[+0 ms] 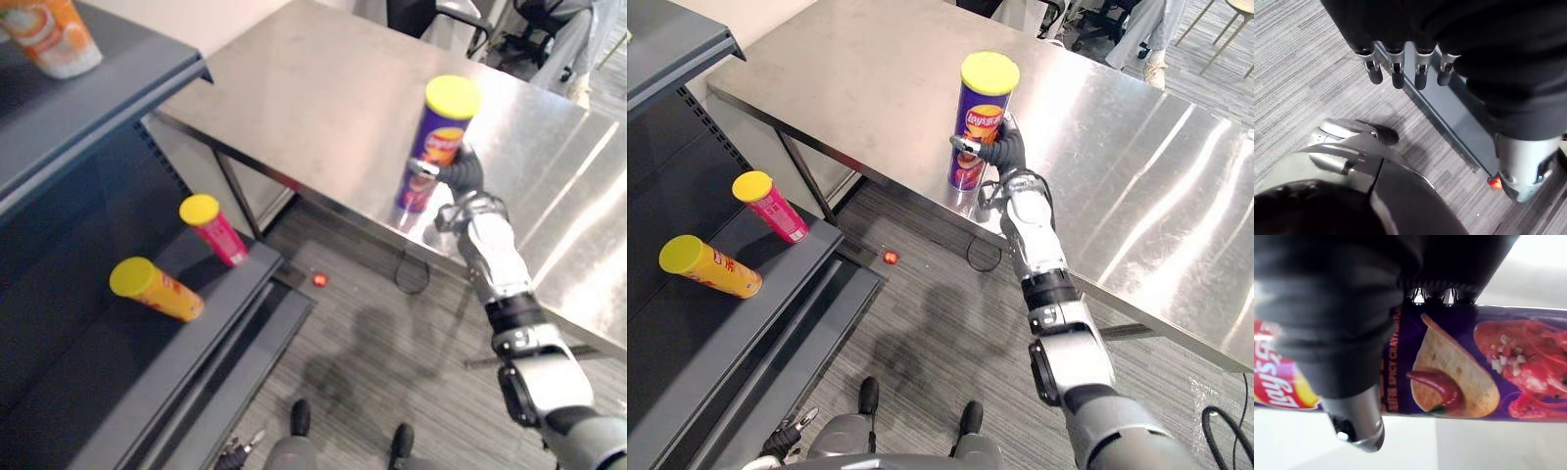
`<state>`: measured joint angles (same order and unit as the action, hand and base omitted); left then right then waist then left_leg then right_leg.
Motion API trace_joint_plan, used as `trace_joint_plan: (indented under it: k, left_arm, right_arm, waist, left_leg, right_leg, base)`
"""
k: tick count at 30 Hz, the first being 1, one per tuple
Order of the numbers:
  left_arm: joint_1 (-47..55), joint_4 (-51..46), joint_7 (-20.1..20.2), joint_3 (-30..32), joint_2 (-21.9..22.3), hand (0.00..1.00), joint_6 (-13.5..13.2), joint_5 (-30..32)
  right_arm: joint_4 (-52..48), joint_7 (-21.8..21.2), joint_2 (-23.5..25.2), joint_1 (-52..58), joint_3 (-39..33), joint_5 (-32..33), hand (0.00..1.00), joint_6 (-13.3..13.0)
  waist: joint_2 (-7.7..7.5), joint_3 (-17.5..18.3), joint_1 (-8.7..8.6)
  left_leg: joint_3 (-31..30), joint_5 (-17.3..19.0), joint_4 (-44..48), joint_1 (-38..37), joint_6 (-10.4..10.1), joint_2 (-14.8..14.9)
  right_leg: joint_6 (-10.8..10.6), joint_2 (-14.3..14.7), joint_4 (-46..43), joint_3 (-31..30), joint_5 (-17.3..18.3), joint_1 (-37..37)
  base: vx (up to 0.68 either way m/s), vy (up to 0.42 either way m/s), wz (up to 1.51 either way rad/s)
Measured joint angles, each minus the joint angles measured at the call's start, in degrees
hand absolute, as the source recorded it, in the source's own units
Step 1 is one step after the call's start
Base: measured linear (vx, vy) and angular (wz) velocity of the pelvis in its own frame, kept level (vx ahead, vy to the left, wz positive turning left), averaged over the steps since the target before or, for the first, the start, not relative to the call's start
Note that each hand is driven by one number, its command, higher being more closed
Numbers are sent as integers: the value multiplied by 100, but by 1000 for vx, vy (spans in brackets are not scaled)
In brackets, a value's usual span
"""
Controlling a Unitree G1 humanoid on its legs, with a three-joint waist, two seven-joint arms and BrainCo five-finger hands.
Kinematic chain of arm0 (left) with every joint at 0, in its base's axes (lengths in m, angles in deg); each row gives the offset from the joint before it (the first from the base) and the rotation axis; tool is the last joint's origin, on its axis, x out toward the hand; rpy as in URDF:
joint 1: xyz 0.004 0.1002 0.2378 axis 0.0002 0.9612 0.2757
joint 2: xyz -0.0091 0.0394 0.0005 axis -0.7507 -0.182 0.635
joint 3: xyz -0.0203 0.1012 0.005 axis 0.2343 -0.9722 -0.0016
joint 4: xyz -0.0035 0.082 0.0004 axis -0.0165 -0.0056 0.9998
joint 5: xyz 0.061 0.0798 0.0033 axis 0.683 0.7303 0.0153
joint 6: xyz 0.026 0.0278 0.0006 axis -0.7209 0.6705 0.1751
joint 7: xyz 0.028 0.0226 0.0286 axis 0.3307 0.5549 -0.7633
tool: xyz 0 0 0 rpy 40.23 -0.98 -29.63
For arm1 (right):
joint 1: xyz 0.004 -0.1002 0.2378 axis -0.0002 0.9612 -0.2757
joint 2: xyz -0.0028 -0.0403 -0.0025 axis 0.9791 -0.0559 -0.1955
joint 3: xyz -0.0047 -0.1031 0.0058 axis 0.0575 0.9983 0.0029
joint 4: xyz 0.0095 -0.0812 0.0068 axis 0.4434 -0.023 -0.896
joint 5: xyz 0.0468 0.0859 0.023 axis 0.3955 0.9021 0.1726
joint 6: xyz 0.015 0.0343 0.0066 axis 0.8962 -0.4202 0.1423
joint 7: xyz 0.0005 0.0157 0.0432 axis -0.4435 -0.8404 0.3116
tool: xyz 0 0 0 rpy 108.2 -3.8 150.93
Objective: Put the gum and the chips on the shelf.
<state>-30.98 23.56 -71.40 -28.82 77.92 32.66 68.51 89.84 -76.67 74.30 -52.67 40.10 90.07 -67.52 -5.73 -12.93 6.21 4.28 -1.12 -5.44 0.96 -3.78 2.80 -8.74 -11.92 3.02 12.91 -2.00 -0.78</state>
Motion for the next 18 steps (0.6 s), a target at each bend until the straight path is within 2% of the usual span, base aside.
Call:
trace_joint_plan:
  k: [4, 7, 12, 16, 18]
  left_arm:
    - [32, 1, 8, 9, -14, 0, 14, 52]
    - [55, 3, 8, 14, -15, 0, 40, 100]
    - [144, 16, 14, 80, 10, 0, 81, 122]
    - [243, 24, 33, 168, 35, 0, 80, 256]
    - [272, 27, 40, 213, 44, 0, 80, 268]
  right_arm:
    - [-667, -31, -23, 366, -209, 28, 100, -5]
    - [-1262, -68, -59, 627, -350, 95, 100, -39]
    - [-2073, -137, -65, 1246, -648, 280, 100, -189]
    - [-2593, -268, -66, 1828, -840, 333, 100, -261]
    - [-2743, -349, -65, 2045, -871, 395, 100, -289]
  waist:
    - [-13, 22, -114]
    - [-15, 112, -127]
    - [-7, 443, -164]
    - [-7, 668, -278]
    - [7, 679, -299]
  left_leg:
    - [30, -15, 0, -5, 0, 2]
    - [139, -17, 0, -17, -3, 31]
    - [307, -13, 0, -60, -8, 74]
    - [433, -11, -1, -138, -33, 101]
    - [506, -4, -2, -211, -46, 109]
  right_leg:
    - [-1, -8, -10, -48, -1, 19]
    - [-2, 16, -8, -145, -1, 70]
    - [-2, 57, -8, -346, -1, 141]
    - [-3, 79, -12, -454, 1, 154]
    - [-9, 89, -25, -559, -1, 148]
  base:
    - [-14, -3, -3]
    - [-11, -11, -18]
    - [-30, -25, -19]
    - [-69, -27, -16]
    - [-68, -18, -24]
